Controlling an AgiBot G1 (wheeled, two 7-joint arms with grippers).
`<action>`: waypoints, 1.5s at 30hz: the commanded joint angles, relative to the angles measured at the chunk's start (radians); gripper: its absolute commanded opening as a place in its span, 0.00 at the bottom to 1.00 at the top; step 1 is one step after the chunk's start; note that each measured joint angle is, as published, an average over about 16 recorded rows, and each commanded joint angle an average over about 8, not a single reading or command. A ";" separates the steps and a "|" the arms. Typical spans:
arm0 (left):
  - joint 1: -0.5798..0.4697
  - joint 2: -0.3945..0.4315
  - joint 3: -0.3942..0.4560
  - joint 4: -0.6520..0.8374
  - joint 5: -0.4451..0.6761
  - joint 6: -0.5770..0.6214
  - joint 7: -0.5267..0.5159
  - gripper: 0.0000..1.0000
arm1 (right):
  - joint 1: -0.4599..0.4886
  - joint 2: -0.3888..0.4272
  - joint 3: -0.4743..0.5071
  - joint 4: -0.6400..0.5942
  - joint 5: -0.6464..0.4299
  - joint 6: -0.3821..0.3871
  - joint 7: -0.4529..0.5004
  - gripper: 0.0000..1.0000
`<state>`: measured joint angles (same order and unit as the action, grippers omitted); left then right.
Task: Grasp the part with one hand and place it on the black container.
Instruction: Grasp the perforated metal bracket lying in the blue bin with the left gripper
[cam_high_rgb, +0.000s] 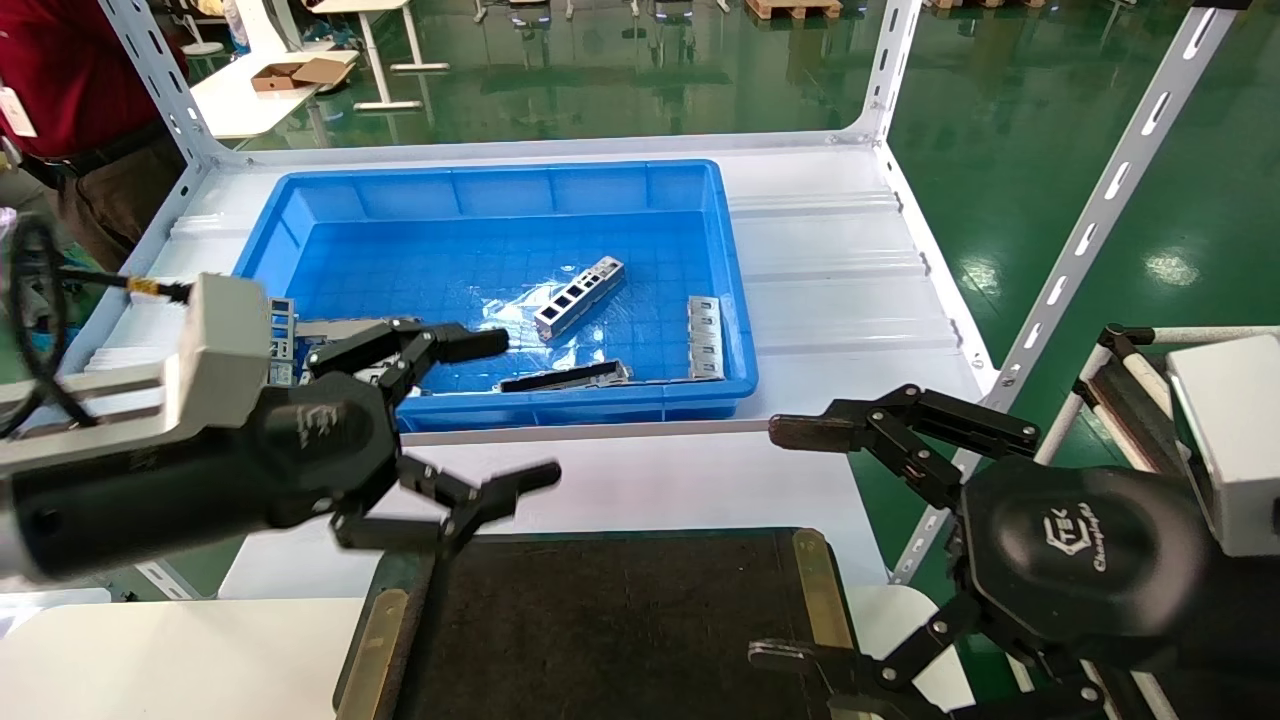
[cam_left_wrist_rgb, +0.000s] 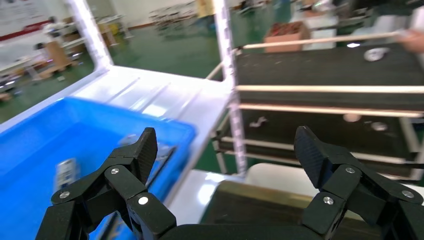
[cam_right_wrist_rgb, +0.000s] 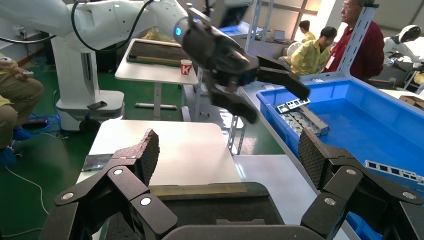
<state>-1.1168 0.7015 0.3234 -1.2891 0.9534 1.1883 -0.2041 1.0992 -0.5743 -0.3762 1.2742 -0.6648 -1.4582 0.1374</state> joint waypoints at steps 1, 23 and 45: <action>-0.004 0.010 0.005 0.002 0.024 -0.032 -0.004 1.00 | 0.000 0.000 0.000 0.000 0.000 0.000 0.000 1.00; -0.194 0.297 0.104 0.378 0.266 -0.301 0.076 1.00 | 0.000 0.000 0.000 0.000 0.000 0.000 0.000 1.00; -0.428 0.611 0.113 0.996 0.326 -0.509 0.326 1.00 | 0.000 0.000 0.000 0.000 0.000 0.000 0.000 1.00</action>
<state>-1.5389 1.3059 0.4361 -0.3052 1.2750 0.6851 0.1162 1.0993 -0.5741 -0.3767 1.2742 -0.6645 -1.4580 0.1372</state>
